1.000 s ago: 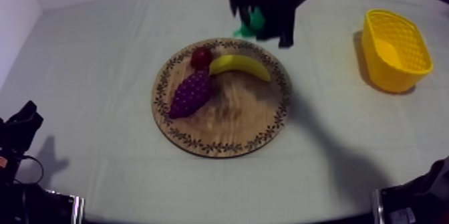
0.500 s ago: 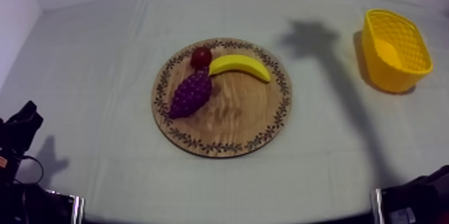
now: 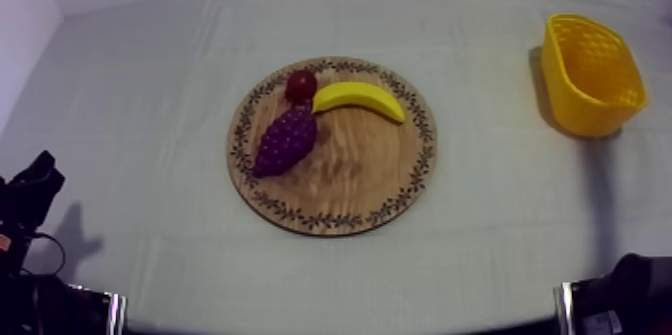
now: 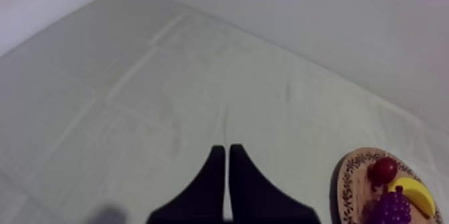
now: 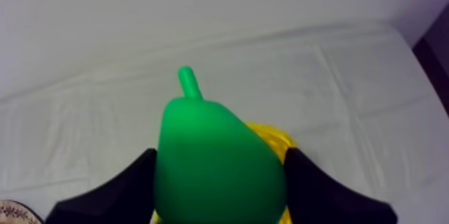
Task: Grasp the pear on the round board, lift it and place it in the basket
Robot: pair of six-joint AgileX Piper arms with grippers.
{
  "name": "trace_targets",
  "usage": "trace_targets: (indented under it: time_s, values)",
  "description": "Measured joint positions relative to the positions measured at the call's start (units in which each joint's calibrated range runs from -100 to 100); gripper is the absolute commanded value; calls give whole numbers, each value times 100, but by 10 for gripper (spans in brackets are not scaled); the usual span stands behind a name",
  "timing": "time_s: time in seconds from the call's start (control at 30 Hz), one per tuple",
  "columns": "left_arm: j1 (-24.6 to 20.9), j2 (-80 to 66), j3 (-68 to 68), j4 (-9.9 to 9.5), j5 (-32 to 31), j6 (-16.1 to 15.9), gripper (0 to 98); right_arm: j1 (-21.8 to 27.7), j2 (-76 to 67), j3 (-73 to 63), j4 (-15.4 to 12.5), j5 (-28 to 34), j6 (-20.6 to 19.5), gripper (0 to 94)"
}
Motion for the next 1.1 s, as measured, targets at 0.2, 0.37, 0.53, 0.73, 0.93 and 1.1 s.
trace_targets:
  time_s: [0.2,0.37,0.53,0.73,0.93,1.1]
  values:
    - [0,0,0,0,0,0,1,174,-28,591,-311,145,284,428]
    - [0,0,0,0,0,0,1,217,12,970,-479,257,431,425]
    - [0,0,0,0,0,0,1,194,207,1319,-516,249,394,422]
    - [0,0,0,0,0,0,1,128,559,1550,-479,69,309,426]
    - [0,0,0,0,0,0,1,83,899,1686,-374,-99,175,425]
    - [0,0,0,0,0,0,1,37,1078,1784,-325,-162,132,503]
